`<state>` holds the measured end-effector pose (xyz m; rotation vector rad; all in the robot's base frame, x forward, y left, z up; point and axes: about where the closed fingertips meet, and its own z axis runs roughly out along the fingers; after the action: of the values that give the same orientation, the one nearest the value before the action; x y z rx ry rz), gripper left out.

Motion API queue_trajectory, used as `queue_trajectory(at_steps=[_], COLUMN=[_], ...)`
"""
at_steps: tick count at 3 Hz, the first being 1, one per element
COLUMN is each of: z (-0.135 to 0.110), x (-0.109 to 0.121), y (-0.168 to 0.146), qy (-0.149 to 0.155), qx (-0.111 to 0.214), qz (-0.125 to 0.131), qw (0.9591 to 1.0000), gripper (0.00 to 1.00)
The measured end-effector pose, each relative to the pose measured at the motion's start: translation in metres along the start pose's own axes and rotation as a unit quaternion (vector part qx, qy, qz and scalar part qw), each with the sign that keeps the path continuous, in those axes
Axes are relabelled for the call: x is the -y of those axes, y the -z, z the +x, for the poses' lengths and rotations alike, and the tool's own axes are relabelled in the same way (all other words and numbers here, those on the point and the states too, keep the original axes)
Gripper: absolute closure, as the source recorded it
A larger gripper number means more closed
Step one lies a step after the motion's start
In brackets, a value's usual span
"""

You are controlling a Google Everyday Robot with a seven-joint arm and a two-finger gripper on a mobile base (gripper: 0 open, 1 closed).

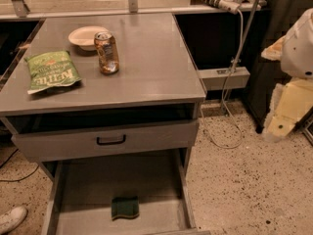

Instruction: Pick sponge from middle drawer and place on counter

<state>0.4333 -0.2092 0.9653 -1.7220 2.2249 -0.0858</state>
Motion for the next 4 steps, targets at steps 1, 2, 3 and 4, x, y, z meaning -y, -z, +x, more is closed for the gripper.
queue_trajectory(at_steps=[1,2,3,4], z=[-0.010,-0.018,-0.018,-0.027], x=[-0.021,-0.049,-0.049,-0.067], y=[-0.026,-0.076,-0.076,-0.103], qy=[0.005,0.013,0.013,0.011], qx=[0.005,0.013,0.013,0.026], qz=[-0.006,-0.044,-0.043,-0.056], qw=[1.0000,0.9988,0.9989,0.9980], gripper=[0.00,0.00,0.00,0.00])
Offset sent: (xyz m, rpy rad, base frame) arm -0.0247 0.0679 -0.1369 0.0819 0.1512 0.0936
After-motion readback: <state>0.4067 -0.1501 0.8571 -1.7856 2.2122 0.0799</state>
